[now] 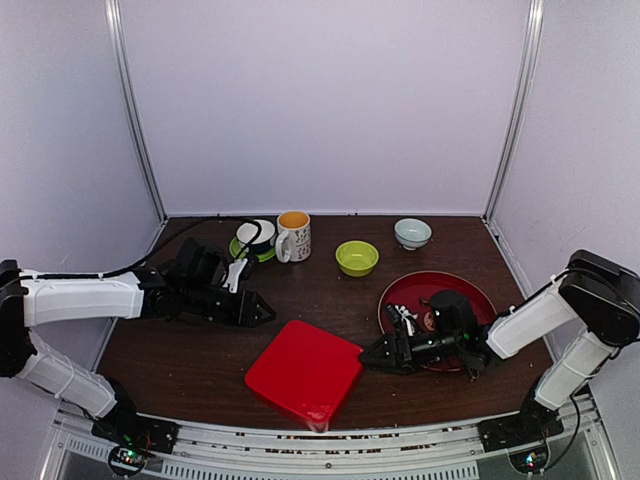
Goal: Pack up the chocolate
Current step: Press the box lid onto the packing box.
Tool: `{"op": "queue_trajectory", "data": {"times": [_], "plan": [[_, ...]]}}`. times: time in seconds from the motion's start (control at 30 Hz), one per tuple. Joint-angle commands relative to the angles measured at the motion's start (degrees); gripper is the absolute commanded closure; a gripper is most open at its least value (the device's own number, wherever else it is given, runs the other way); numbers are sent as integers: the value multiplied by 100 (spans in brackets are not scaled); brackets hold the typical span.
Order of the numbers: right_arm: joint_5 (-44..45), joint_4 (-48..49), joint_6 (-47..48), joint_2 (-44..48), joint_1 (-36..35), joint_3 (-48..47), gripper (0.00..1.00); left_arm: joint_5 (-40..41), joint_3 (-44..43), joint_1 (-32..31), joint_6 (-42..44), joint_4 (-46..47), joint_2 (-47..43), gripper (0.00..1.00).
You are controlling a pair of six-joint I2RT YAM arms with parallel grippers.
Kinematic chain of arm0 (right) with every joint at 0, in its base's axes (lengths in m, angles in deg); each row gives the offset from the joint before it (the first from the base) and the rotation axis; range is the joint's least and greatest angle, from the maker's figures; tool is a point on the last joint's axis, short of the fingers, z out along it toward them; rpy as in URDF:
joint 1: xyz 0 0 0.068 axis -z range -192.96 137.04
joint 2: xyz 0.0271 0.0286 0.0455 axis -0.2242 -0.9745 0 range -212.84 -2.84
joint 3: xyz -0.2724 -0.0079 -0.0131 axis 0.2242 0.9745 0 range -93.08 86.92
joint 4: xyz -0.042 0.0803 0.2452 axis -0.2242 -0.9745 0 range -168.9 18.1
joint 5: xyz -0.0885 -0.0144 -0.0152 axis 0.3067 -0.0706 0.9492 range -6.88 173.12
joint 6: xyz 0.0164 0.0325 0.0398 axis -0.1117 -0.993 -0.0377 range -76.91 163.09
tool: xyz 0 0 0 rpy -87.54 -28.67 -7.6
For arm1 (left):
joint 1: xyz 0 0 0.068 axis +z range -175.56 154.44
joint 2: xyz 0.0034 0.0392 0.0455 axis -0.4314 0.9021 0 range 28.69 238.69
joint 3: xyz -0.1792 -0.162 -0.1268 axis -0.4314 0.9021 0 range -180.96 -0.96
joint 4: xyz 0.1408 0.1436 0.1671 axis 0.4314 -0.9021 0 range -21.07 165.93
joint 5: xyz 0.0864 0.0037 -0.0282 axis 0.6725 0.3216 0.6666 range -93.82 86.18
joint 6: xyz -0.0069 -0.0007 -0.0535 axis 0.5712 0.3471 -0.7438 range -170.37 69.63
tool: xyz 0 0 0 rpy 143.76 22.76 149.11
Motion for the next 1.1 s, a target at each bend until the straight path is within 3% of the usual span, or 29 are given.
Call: {"op": "queue_trajectory", "data": {"times": [0.0, 0.57, 0.9, 1.07], "plan": [[58, 6, 60, 205, -46, 103, 25, -87, -85, 36, 104, 494, 119, 55], [192, -337, 145, 362, -275, 51, 25, 40, -63, 36, 187, 697, 388, 55], [168, 262, -241, -128, -296, -139, 26, -253, -96, 78, 123, 882, 683, 58], [161, 422, -389, -171, -290, -182, 37, -489, -121, 104, 111, 1017, 871, 65]]}}
